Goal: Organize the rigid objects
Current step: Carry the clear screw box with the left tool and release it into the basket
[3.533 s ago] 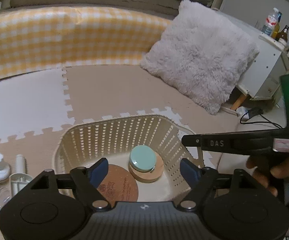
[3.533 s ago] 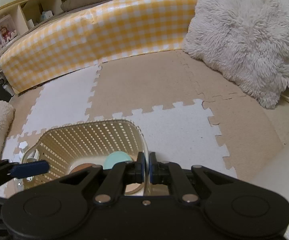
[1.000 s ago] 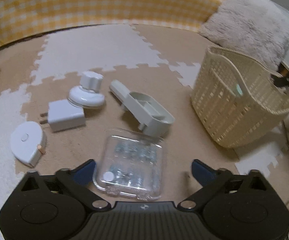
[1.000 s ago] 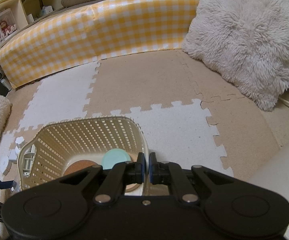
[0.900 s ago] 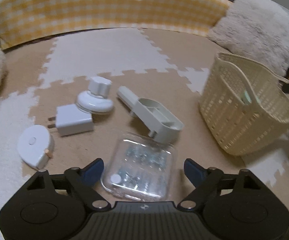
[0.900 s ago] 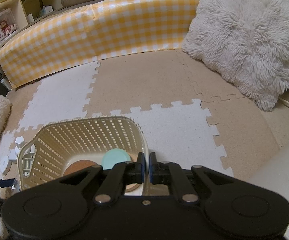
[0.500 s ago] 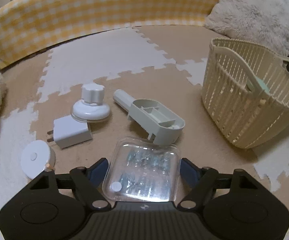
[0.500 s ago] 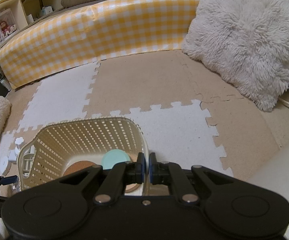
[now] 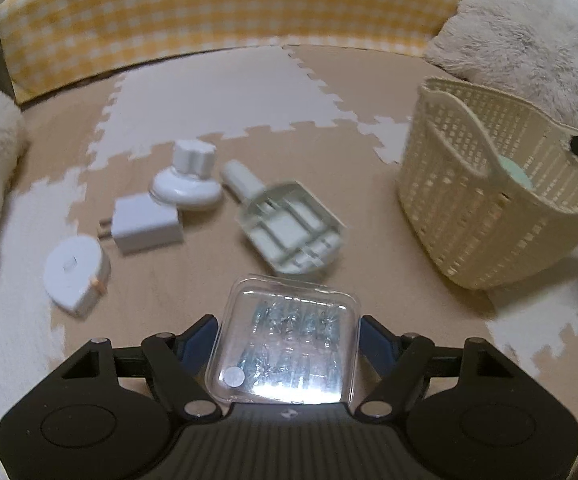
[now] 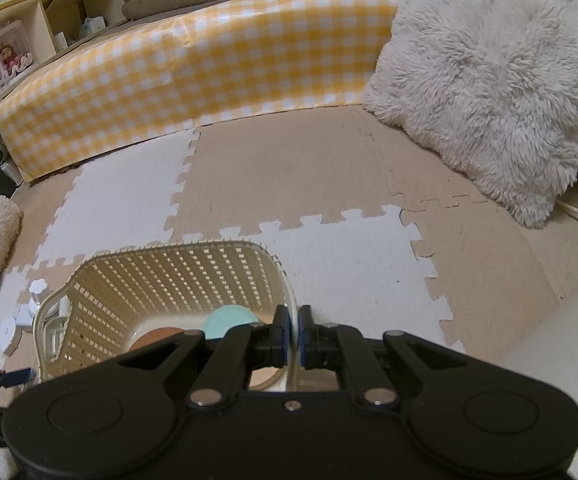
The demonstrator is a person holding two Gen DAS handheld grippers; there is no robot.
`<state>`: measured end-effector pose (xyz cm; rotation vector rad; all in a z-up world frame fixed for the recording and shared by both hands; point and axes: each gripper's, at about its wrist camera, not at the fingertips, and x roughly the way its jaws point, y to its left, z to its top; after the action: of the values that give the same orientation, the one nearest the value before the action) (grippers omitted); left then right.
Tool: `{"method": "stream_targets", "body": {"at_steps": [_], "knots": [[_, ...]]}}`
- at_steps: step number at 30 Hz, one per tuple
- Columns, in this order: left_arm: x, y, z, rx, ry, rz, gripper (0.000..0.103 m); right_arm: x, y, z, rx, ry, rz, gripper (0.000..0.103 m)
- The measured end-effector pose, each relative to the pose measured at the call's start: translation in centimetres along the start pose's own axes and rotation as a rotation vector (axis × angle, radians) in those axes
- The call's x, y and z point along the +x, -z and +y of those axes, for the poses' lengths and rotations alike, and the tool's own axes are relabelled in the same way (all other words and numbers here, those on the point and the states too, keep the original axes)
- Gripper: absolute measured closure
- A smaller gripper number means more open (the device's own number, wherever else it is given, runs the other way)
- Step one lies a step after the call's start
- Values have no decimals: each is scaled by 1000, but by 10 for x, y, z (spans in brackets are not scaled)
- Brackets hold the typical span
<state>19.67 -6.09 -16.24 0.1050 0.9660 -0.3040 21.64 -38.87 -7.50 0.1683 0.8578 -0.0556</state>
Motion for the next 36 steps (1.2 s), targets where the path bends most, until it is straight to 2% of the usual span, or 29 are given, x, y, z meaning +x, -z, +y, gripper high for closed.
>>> {"method": "stream_targets", "body": {"at_steps": [3,10,14,21,28,32,36], "knots": [[-5,6,-8,-1,12,9,26,0,0,0,-1,1,1,98],[-20,12,-16,-93,75,-18,26,0,0,0,-1,1,0,98],[-38,9,-21,-123,92,-74,26,0,0,0,-1,1,1,98],[-79,-13,-37,-165,142,-224,26,-1,1,0,-2,3,1,98],[-86,-48,-61,-252,241,-309,26,-1,1,0,-2,2,1,98],[-76,-62,-85,-226,260,-308,26,-1,2,0,-2,1,1,98],[-56,-77,-105,-124,238,-260,26,-1,2,-1,-1,1,5,98]]}}
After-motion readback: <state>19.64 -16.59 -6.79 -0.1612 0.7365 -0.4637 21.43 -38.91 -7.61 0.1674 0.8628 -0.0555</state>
